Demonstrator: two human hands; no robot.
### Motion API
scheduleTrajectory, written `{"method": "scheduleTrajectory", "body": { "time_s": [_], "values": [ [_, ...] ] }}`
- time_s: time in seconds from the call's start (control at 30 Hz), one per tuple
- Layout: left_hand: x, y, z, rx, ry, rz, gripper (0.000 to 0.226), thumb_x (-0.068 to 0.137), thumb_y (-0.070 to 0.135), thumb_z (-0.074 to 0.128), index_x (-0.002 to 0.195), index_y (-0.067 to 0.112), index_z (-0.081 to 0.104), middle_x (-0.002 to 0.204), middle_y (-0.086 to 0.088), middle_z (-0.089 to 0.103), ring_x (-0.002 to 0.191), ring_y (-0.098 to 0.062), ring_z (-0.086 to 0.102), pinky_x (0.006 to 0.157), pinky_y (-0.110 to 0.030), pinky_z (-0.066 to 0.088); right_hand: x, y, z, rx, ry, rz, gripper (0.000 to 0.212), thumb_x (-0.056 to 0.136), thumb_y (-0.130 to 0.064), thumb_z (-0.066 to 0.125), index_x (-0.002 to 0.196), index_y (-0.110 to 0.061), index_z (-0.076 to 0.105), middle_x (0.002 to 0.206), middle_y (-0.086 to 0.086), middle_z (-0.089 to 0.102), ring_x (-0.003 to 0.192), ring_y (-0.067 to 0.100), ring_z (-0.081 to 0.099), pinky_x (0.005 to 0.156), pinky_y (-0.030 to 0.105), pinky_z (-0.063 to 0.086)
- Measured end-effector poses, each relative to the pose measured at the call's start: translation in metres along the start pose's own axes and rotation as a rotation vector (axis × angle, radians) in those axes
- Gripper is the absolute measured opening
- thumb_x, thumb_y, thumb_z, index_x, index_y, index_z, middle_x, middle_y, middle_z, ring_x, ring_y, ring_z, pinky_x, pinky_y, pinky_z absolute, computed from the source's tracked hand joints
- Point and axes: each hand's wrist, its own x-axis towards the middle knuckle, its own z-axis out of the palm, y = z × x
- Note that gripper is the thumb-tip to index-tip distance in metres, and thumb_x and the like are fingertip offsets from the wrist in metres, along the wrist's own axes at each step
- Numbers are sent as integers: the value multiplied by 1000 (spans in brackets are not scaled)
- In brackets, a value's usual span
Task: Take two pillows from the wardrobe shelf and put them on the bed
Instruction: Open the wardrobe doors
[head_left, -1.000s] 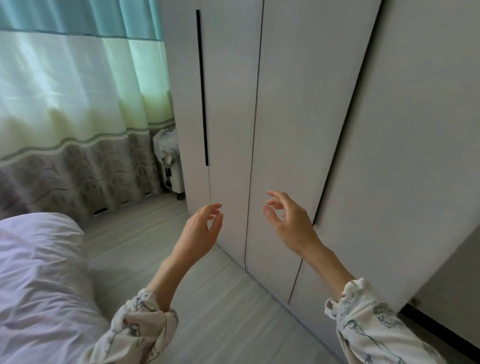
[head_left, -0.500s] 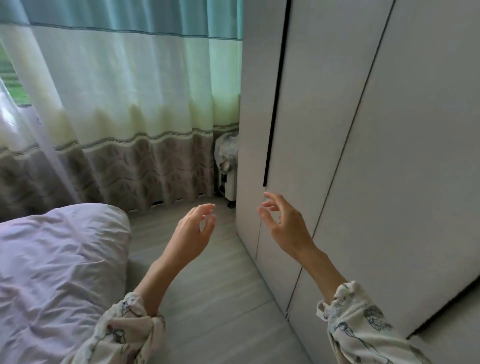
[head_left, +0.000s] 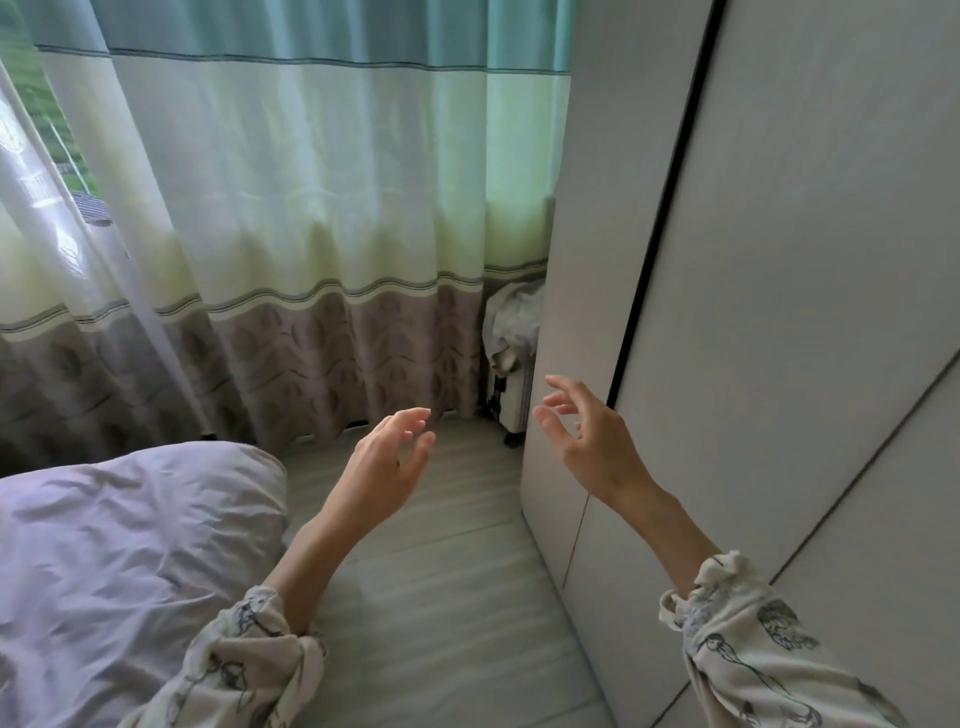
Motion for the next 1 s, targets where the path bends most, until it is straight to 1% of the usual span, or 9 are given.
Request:
{"method": "scheduleTrajectory", "body": {
  "time_s": [0.13,0.23,0.4,0.5,0.63,0.77,0.83,0.9,1.0],
  "values": [
    [72,-29,10,-25,-29,23,33,92,21,52,124,16,53,117,-4,62,105,-15,57,92,-36,47,61,18,23,-30,29,12,41,91,-31,52,130,-18,47,116,1,59,108,14,54,94,33,44],
    [130,-50,18,-52,-88,67,32,91,22,52,124,17,53,116,-2,61,105,-14,57,92,-35,46,109,30,39,-63,74,40,41,91,-30,52,130,-17,46,118,2,59,110,15,53,95,34,44],
    [230,-69,32,-84,-179,144,31,91,23,52,122,21,54,113,2,62,104,-13,57,90,-33,46,171,50,38,-161,183,126,42,91,-32,51,131,-23,45,118,-3,58,113,10,49,90,24,36],
    [278,-67,56,-133,-240,187,28,91,23,51,119,22,56,109,4,63,103,-13,58,89,-33,48,191,66,21,-209,278,200,41,91,-33,51,131,-24,45,117,-6,57,112,9,49,88,23,34],
    [326,-48,99,-182,-355,294,30,91,22,52,120,19,56,112,1,63,101,-14,59,90,-36,48,210,85,-7,-320,359,284,42,91,-32,51,132,-21,45,121,-3,57,116,13,48,91,23,34],
    [372,-8,138,-247,-437,440,32,92,23,50,124,19,52,109,6,60,104,-14,58,92,-39,47,232,93,-39,-466,440,290,42,92,-30,50,132,-18,45,126,0,55,120,15,44,95,22,32],
    [391,18,157,-284,-475,519,33,93,22,49,126,18,50,115,2,60,105,-14,56,92,-38,48,248,94,-58,-594,520,228,40,92,-26,51,130,-13,49,129,5,54,125,20,42,104,28,29],
    [407,42,173,-332,-491,582,34,93,22,49,127,18,48,122,-1,56,107,-14,54,91,-34,48,265,95,-75,-718,619,152,37,91,-20,53,126,-7,52,131,10,53,133,25,37,113,36,20],
    [432,77,189,-413,-484,649,40,93,21,50,132,19,43,127,0,46,108,-11,49,86,-29,47,290,91,-99,-864,776,100,39,91,-21,52,126,-5,52,138,13,48,139,28,27,115,46,9]
  ]
}}
